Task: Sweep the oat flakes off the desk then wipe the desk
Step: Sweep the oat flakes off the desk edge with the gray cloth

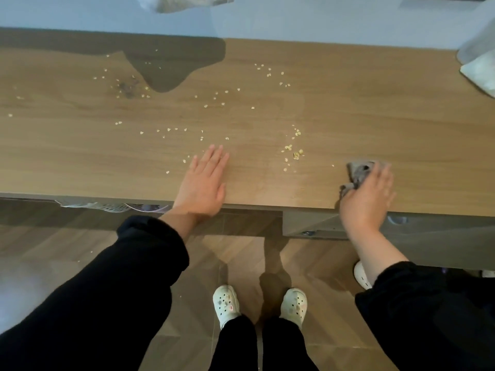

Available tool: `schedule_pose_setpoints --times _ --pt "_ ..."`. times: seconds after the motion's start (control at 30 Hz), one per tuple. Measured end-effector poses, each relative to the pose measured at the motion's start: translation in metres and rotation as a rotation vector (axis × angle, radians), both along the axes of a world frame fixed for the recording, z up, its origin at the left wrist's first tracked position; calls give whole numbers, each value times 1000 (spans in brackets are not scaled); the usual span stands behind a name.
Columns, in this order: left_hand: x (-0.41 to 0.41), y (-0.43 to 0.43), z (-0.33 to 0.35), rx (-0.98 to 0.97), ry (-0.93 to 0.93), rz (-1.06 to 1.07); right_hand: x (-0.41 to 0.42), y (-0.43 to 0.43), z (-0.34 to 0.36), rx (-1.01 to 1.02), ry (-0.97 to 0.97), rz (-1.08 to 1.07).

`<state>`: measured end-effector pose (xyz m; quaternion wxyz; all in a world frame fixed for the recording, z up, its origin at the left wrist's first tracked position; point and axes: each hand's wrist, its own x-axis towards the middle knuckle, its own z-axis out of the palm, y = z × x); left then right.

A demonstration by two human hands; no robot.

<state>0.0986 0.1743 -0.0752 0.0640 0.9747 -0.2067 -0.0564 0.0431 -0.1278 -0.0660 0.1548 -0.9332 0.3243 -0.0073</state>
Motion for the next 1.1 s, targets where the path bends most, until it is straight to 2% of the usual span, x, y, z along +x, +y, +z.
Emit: schedule_pose_setpoints --times 0.07,0.13,0.33,0.43,0.57,0.67,0.83,0.93,1.1 --pt "-1 26 -1 27 -11 82 6 10 -1 25 0 -138" --pt "2 45 -3 53 -2 190 20 36 -2 42 -6 -173" --pt "20 60 -5 24 40 278 45 111 -6 87 3 90" --pt "24 58 -8 15 53 281 39 96 -6 123 -22 90" --pt "25 56 -13 27 50 303 37 68 -4 73 -27 -69" --pt "25 58 -15 8 38 329 58 80 -6 43 -9 -169" --pt "21 57 -16 -40 -22 417 85 119 -7 99 -15 -45" --pt "18 68 -19 -87 -69 521 75 99 -9 103 -31 23" --pt "14 79 -23 9 -43 559 95 55 -3 47 -33 -113"
